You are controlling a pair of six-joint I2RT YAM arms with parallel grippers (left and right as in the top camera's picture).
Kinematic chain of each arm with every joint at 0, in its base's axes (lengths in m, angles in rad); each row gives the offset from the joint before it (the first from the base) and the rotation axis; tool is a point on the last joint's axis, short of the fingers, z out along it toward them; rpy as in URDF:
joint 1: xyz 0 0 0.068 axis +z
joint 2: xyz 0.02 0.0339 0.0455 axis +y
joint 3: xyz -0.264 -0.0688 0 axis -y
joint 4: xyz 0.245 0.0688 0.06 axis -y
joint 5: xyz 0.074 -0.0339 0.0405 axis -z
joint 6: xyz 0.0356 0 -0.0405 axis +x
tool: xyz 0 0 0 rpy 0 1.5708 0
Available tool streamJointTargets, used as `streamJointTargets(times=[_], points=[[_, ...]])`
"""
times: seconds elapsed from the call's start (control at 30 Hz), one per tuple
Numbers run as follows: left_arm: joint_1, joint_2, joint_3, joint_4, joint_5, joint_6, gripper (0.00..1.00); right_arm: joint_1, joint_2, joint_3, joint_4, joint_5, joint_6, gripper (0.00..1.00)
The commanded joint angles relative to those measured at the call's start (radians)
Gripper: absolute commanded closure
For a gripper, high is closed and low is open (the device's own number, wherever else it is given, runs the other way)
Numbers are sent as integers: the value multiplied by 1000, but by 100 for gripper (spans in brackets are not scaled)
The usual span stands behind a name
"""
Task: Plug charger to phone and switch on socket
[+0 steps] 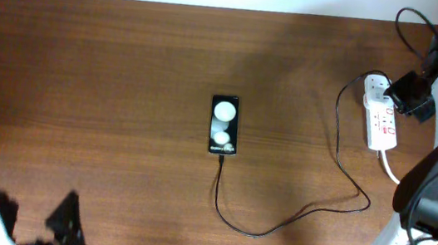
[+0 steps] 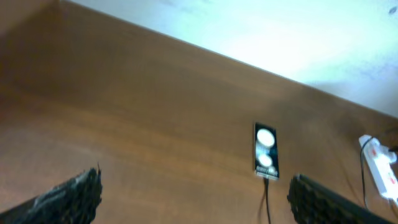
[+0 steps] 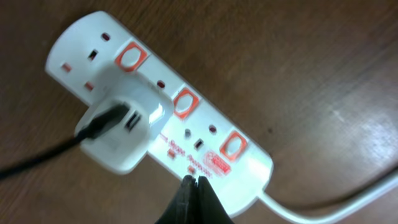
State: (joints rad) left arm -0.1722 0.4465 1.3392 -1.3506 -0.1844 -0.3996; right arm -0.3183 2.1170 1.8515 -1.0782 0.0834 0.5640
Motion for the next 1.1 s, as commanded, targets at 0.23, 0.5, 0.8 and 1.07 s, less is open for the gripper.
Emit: streamJointTargets(times=[0.23,0.5,0.8,1.07], points=[[5,-169,-7,-337,-6,16,1,-16,170,19,143,-43,2,96],[5,-169,-7,-337,-6,16,1,-39,177,19,166,-186,1,96],[5,-169,-7,-337,-6,16,1,-28,202,17,108,-184,-3,96],[5,-169,-7,-337,-6,16,1,-89,208,169,-29,-185,-3,96]])
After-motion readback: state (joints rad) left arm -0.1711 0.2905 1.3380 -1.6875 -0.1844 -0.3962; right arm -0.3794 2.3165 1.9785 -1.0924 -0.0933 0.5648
